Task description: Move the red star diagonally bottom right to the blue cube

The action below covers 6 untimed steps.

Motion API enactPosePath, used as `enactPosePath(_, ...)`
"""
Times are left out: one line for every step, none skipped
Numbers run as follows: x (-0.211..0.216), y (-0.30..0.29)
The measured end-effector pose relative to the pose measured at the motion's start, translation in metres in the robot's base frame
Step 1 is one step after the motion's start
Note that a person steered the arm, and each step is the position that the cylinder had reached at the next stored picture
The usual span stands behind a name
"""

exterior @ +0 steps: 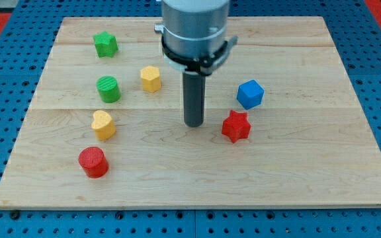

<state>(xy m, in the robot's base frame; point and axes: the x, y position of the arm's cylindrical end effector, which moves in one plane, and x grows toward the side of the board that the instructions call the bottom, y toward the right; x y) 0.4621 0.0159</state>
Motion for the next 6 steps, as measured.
enactPosePath(0.018,0.088)
enactPosePath(0.069,0.096)
enactPosePath(0.046,0.008)
enactPosePath(0.104,0.007)
enactPosePath(0.138,0.068)
enactPosePath(0.107,0.14)
